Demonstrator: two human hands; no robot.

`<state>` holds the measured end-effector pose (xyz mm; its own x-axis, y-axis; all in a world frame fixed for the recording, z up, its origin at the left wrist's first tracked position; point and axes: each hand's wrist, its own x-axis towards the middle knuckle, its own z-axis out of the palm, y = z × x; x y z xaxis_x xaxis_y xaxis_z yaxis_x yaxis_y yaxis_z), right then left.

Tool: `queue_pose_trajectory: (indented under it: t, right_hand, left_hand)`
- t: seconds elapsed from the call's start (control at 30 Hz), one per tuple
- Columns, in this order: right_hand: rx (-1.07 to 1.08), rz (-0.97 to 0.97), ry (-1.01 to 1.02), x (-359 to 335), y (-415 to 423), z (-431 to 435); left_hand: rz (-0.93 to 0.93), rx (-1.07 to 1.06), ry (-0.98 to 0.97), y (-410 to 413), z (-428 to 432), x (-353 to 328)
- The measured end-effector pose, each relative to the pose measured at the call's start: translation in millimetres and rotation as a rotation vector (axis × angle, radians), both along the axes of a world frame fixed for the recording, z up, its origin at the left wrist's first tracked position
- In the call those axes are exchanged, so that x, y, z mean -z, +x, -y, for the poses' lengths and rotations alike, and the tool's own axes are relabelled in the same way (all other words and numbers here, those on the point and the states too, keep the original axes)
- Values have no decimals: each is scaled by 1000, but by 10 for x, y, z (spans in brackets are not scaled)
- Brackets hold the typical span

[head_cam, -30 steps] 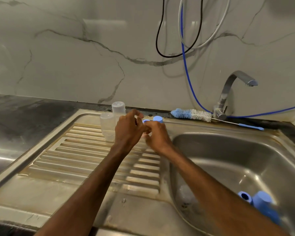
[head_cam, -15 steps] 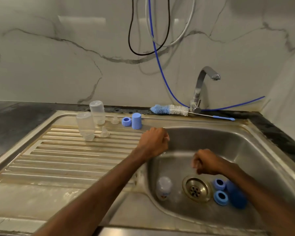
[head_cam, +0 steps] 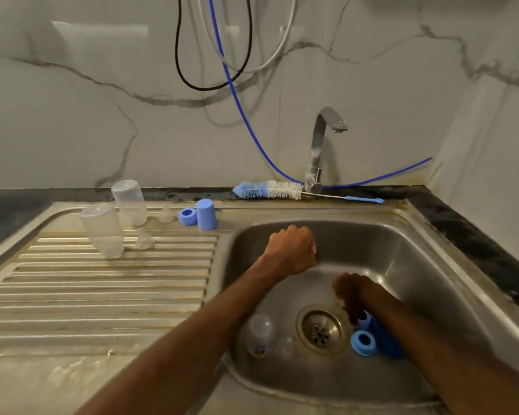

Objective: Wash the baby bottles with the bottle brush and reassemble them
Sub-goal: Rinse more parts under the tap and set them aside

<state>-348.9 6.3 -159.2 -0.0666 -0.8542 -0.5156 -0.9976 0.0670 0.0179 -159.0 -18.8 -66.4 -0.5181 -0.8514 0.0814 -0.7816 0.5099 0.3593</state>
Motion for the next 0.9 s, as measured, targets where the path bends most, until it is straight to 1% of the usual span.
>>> queue_pose_trajectory:
  t: [0.03,0.1,0.17,0.23,0.3,0.33,0.37,0.4,0.5,0.6,0.7,0.9]
  right_hand:
    - [53,30,35,-39,18,26]
    - [-5,65,-3,-102,29,73]
    - [-57,110,-110,-166,4,119]
    - [-42,290,-336,-192,-51,175]
    - [55,605,-549,-245,-75,247]
    - [107,773,-626,-281,-80,280]
    - [156,891,-674,-343,-60,293]
    - [192,965,-707,-389,-30,312]
    - [275,1102,-710,-515,84,356]
    - [410,1278,-609,-554,179,335]
    - [455,1362,-574,-551,190,327]
    - [457,1373,-546,-571,201,295]
  left_hand:
    - [6,-3,-7,-16,15,9]
    - [5,-12,-28,-50,50,17]
    - [-19,-18,-75,-90,117,-3]
    - [-49,-3,-165,-150,241,-35]
    - [-21,30,-335,-241,410,-75]
    - [14,40,-425,-291,500,-104]
    - [51,40,-505,-333,586,-144]
    - [91,34,-575,-363,663,-189]
    - [187,25,-770,-372,872,-266]
    - [262,28,-885,-321,950,-293]
    - [348,21,-986,-272,1003,-334]
    - [428,-66,-941,-249,972,-358]
